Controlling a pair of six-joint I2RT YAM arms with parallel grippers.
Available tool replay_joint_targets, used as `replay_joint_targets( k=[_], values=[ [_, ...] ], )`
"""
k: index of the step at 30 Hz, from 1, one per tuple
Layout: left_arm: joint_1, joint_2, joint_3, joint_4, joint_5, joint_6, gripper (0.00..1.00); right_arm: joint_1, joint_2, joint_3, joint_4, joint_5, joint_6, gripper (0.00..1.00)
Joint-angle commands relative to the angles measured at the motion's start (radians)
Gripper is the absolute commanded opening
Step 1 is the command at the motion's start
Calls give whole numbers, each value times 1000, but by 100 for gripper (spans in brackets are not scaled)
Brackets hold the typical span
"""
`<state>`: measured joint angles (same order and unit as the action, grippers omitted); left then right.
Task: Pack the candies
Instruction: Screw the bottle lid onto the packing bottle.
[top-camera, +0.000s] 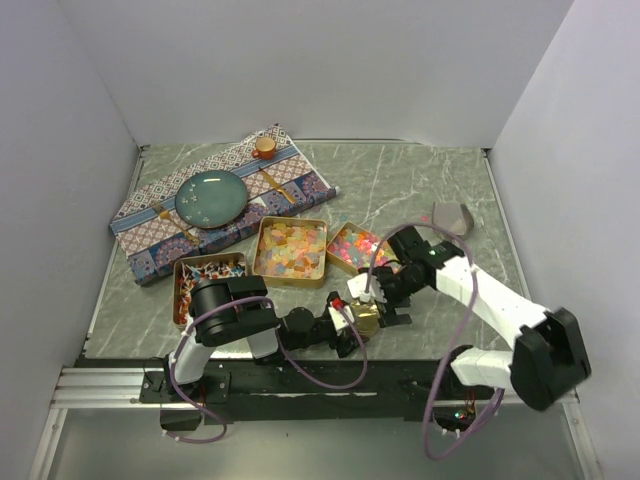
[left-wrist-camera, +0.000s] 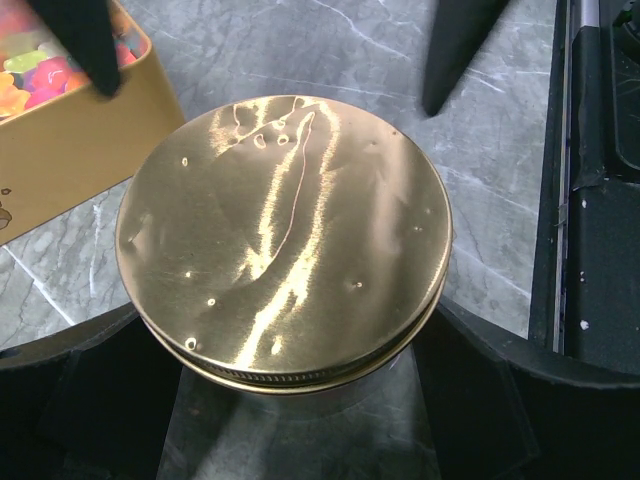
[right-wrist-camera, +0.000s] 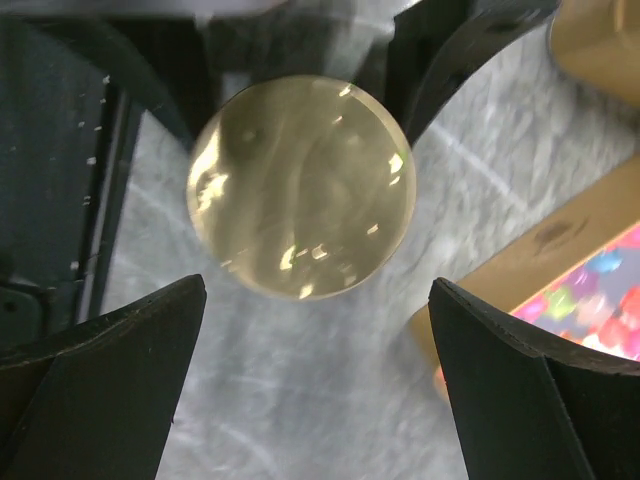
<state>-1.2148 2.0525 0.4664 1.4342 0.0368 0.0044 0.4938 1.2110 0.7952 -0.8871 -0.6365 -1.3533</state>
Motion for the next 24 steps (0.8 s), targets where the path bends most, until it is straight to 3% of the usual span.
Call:
replay_joint_targets(
  k=[1, 12, 22, 24],
  values=[
    [-5, 35, -6, -136, -15, -15, 1, 5, 126, 120, -77, -78, -188, 100],
    [-5, 49, 0, -130, -34, -15, 1, 31, 209, 160, -237, -57, -463, 100],
    [-2, 49, 3, -139, -34, -15, 1, 86, 222, 114, -102, -86, -386, 100],
    [1, 46, 3, -139, -34, -15, 1, 92, 232, 121, -92, -91, -357, 95]
  ],
)
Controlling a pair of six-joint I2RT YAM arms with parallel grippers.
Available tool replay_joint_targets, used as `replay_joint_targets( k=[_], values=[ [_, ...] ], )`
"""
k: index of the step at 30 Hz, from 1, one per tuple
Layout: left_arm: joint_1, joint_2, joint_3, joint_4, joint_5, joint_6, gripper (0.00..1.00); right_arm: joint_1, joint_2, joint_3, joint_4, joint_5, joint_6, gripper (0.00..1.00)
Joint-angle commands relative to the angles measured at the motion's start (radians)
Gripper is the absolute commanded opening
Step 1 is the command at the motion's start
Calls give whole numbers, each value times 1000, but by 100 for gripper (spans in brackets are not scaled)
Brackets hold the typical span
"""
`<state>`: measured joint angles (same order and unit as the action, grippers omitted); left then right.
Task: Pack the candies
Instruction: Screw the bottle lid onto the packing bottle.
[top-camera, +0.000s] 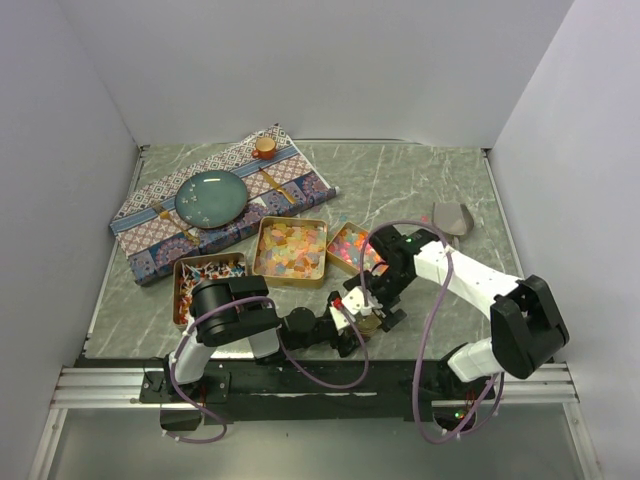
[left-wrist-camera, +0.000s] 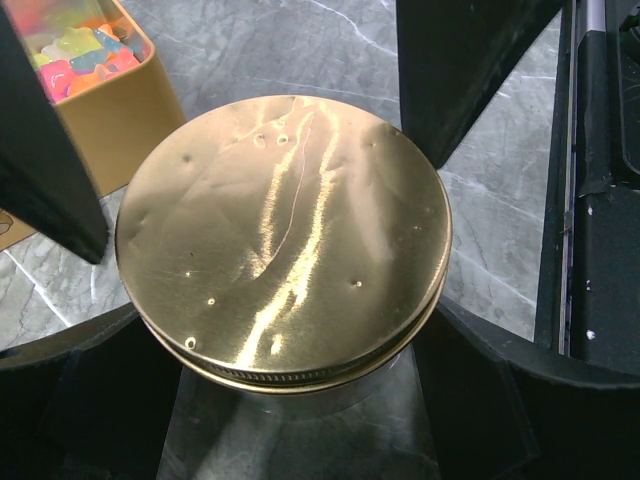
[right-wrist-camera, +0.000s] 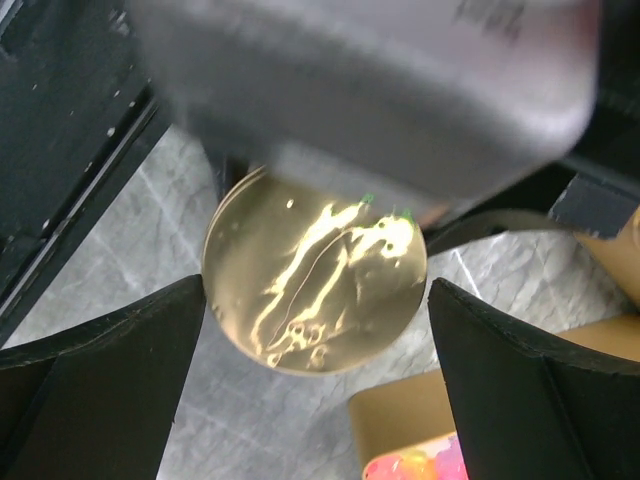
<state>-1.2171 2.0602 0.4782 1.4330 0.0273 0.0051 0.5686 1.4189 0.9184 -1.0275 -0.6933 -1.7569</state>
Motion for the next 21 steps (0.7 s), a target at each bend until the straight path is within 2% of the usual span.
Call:
replay_joint_targets(
  k=[1, 4, 5, 8, 11, 13, 17, 19, 20, 21],
  values=[
    [5, 38, -10, -140, -23, -17, 1, 22, 29, 3, 49, -35, 57, 88],
    [5, 35, -10, -141, -24, -16, 1, 20, 37, 10, 53, -29, 121, 74],
    [5, 35, -10, -141, -24, -16, 1, 22, 38, 7, 60, -29, 141, 63],
    [5, 34, -9, -146, -24, -16, 1, 22, 17, -35, 105, -46, 267, 54],
    [4, 29, -9, -154, -72, -16, 1, 25, -70, -111, 183, -94, 472, 51],
    [5, 29, -7, -161, -79, -17, 1, 39, -110, -166, 219, -98, 534, 52],
    [2, 28, -6, -172, -93, 13, 1, 91, -205, -248, 398, -23, 788, 53],
    [2, 26, -6, -171, -98, 18, 1, 103, -219, -265, 435, -2, 879, 53],
    [1, 26, -6, -172, -98, 18, 1, 109, -224, -269, 484, 35, 992, 53],
    [-2, 26, -4, -175, -104, 21, 1, 119, -224, -270, 495, 44, 1037, 52]
  ],
)
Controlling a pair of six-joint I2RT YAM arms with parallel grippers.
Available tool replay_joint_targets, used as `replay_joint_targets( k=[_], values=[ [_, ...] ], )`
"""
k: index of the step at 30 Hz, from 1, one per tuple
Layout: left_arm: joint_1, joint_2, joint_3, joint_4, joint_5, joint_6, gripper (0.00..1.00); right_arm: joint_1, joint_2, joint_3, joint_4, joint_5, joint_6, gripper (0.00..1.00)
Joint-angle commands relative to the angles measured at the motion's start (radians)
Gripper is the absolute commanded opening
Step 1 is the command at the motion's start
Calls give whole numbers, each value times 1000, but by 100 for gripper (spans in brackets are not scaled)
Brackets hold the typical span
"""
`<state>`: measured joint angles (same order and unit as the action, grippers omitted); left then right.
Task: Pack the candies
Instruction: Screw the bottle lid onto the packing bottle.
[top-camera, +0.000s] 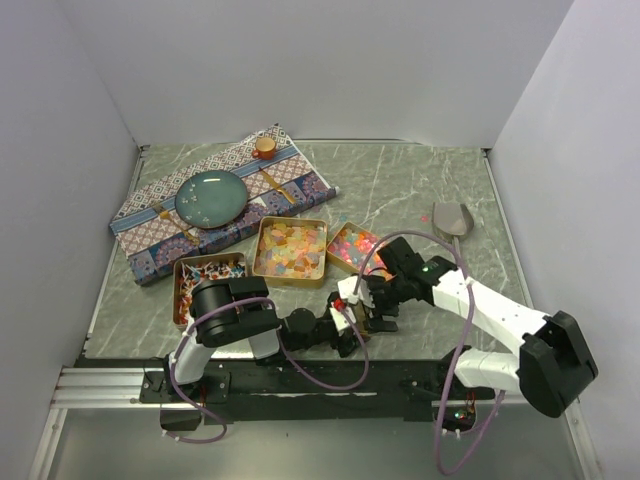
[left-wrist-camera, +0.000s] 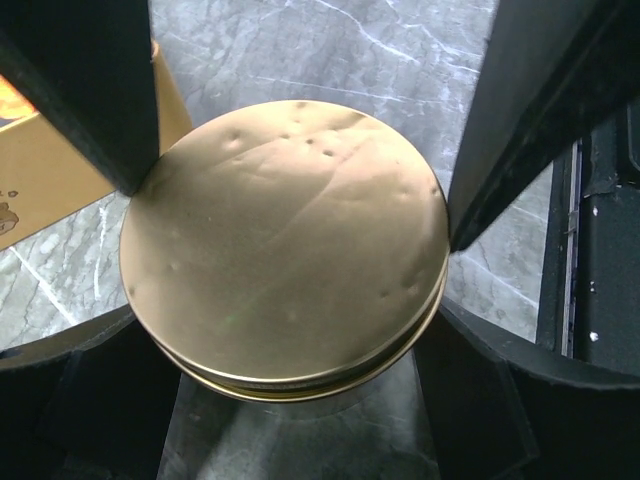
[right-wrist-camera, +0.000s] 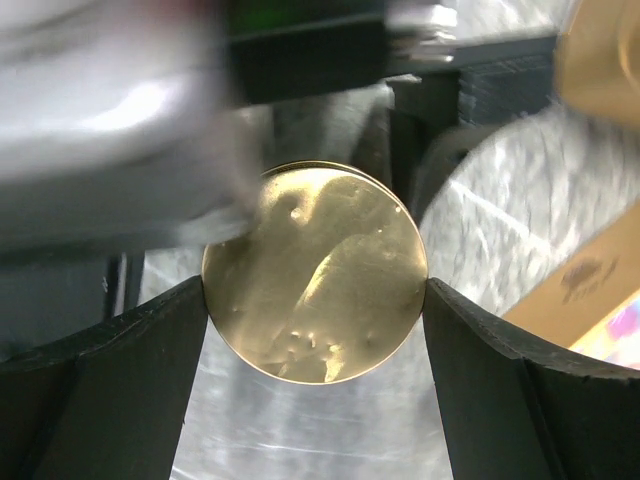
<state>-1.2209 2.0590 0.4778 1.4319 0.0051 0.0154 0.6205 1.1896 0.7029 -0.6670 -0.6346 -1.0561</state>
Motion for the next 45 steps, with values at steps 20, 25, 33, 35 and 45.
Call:
replay_joint_targets(
  k=[20, 25, 33, 35, 45],
  values=[
    [18, 58, 22, -220, -108, 0, 1, -77, -117, 116, -485, -16, -82, 100],
    [23, 64, 27, -223, -103, -3, 1, -87, -194, 49, -510, 41, -93, 100],
    [23, 59, 25, -234, -80, -2, 1, -212, -180, 142, -399, 43, -140, 100],
    [23, 64, 28, -237, -70, -6, 1, -211, -108, 199, -369, 26, -214, 100],
    [17, 56, 24, -232, -80, 15, 1, -96, 178, 280, -446, 50, -625, 100]
  ],
)
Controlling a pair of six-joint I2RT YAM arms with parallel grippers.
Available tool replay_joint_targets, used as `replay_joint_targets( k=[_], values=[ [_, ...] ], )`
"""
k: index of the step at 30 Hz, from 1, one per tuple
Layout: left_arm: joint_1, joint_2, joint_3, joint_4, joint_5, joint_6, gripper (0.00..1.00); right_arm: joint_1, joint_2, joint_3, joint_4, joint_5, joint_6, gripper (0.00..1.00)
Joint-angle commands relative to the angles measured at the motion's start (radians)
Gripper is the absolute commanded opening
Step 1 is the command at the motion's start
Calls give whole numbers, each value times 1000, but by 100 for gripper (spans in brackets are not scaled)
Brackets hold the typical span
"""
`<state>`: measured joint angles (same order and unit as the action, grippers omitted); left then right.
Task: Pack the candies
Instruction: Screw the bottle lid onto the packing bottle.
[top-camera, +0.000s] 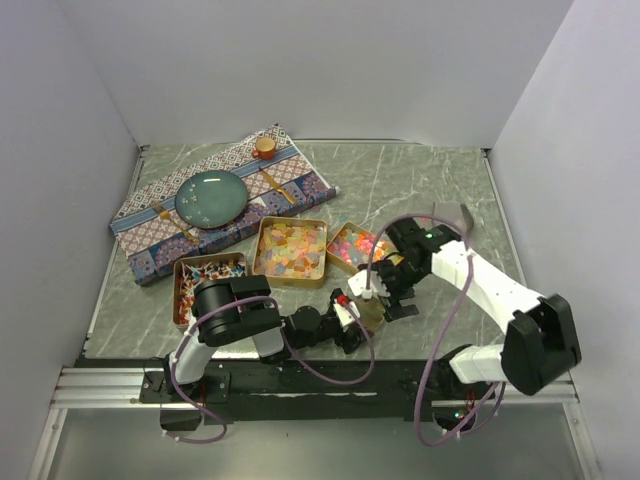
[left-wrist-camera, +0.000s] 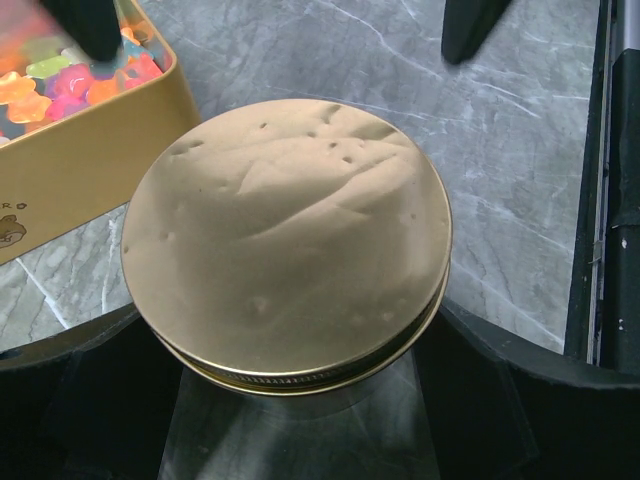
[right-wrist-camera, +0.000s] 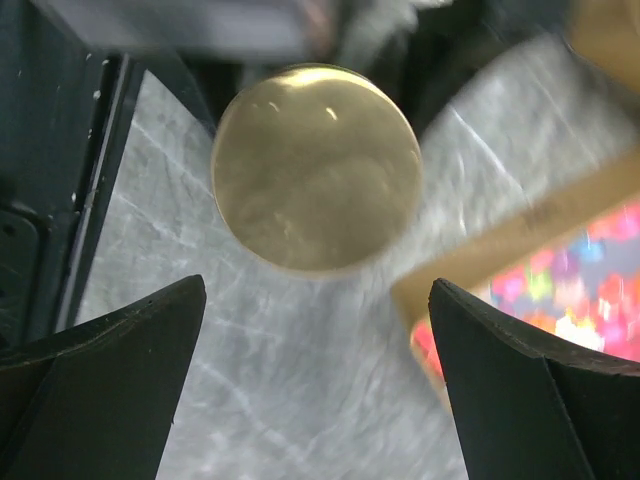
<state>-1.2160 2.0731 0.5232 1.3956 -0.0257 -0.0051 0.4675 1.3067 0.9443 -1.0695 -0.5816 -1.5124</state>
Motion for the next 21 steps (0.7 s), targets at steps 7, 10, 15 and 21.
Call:
replay_joint_targets(
  k=[7, 10, 15, 21],
  values=[
    [9, 42, -25, -188, -51, 43, 1, 134, 175, 117, -52, -20, -134, 100],
    [10, 38, -25, -191, -56, 44, 1, 152, 189, 102, -38, 9, -129, 100],
    [16, 39, -22, -198, -62, 30, 1, 154, 200, 79, -79, 49, -112, 100],
    [15, 35, -15, -228, -85, 13, 1, 131, 102, -27, -66, 80, -88, 100]
  ],
)
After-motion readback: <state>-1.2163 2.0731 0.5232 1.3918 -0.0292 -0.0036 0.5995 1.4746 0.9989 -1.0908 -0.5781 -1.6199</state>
